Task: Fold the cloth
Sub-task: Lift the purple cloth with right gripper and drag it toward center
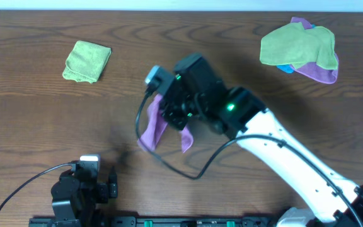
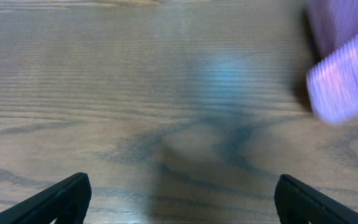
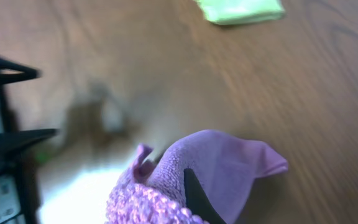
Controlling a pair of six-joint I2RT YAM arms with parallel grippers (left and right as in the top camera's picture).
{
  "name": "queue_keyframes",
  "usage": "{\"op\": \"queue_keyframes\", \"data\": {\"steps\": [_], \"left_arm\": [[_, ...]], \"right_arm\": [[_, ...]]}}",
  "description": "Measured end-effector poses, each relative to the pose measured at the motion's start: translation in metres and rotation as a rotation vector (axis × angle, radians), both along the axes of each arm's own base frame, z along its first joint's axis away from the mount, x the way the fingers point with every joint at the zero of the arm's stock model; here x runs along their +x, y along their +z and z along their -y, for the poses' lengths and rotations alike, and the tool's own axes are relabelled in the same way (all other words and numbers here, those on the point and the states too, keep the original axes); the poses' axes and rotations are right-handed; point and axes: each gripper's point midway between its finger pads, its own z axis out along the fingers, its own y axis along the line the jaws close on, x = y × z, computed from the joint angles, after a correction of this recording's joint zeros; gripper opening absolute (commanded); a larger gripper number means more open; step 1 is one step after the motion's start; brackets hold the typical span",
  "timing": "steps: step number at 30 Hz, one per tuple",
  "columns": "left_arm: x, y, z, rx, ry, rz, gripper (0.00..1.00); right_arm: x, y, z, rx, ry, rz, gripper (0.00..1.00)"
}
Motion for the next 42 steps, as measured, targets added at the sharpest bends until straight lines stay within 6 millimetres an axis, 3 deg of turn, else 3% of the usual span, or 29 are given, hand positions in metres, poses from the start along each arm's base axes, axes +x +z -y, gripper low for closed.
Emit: {"op": "queue_keyframes", "data": {"steps": [3,5,9,12,16,17,19,20,22,24,26,29,35,42], "left_arm": [[0.0,0.0,0.0,0.0,0.0,0.0,0.95],[0.0,0.0,0.0,0.0,0.0,0.0,0.95],[0.0,0.0,0.0,0.0,0.0,0.0,0.95],[0.0,0.0,0.0,0.0,0.0,0.0,0.95],[0.0,0.0,0.0,0.0,0.0,0.0,0.95],[0.0,0.0,0.0,0.0,0.0,0.0,0.95],[0.0,0.0,0.0,0.0,0.0,0.0,0.96],[0.0,0.0,0.0,0.0,0.0,0.0,0.95],[0.0,0.0,0.0,0.0,0.0,0.0,0.95],[0.0,0.0,0.0,0.0,0.0,0.0,0.95],[0.0,0.0,0.0,0.0,0.0,0.0,0.96],[0.0,0.0,0.0,0.0,0.0,0.0,0.95],[0.0,0.0,0.0,0.0,0.0,0.0,0.95],[0.0,0.0,0.0,0.0,0.0,0.0,0.95]], "right_arm": [[-0.018,0.014,-0.018,0.025,0.056,0.021,0.01],[-0.019,0.02,-0.022,0.033,0.06,0.037,0.01],[-0.003,0.017,-0.016,0.012,0.007,0.065,0.01],[0.032,0.004,-0.008,-0.006,-0.072,0.079,0.01],[0.11,-0.034,0.022,-0.066,-0.261,0.116,0.01],[0.13,-0.045,0.034,-0.088,-0.318,0.129,0.06],[0.171,-0.065,0.07,-0.136,-0.452,0.151,0.6],[0.193,-0.074,0.094,-0.16,-0.524,0.166,0.73],[0.218,-0.084,0.135,-0.193,-0.632,0.172,0.82],[0.231,-0.09,0.175,-0.221,-0.727,0.156,0.88],[0.236,-0.092,0.212,-0.245,-0.816,0.132,0.89],[0.225,-0.094,0.236,-0.266,-0.861,0.064,0.9],[0.184,-0.097,0.229,-0.269,-0.804,-0.102,0.99],[0.196,-0.089,0.232,-0.253,-0.839,-0.041,0.99]]}}
